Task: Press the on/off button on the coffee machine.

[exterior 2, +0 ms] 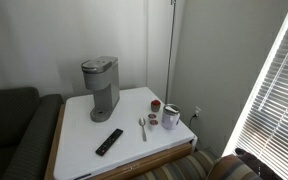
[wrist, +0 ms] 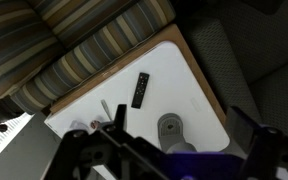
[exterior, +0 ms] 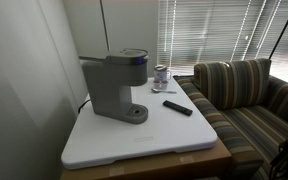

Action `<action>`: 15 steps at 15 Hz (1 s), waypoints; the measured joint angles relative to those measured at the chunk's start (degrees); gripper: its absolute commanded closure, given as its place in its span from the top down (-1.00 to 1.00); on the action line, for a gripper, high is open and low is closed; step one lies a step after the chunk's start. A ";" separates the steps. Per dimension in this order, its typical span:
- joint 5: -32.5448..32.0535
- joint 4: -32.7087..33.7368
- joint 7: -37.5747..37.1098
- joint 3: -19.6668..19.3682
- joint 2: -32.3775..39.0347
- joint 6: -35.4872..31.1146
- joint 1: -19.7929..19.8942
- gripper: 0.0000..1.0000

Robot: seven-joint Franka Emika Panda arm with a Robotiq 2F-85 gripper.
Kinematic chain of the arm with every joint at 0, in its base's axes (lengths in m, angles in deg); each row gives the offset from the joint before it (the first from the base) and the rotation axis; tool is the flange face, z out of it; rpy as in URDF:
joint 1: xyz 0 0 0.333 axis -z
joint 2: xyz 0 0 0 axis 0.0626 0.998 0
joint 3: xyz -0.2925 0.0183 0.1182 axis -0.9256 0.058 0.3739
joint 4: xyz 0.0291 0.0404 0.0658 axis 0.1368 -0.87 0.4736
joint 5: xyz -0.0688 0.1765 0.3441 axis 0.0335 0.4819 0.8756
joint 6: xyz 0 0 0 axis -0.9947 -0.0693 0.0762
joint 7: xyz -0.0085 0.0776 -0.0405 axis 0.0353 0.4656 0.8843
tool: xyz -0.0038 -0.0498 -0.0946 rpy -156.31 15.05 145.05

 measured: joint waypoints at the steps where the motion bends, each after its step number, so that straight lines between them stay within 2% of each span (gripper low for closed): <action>1: 1.34 1.49 0.96 0.46 2.36 0.00 -0.19 1.00; 7: 8.29 9.01 4.99 3.60 14.13 -1.86 0.06 1.00; 10: 10.46 10.49 4.98 5.58 16.89 -6.80 0.44 1.00; 15: 10.43 12.71 4.31 9.54 20.00 -12.80 0.59 1.00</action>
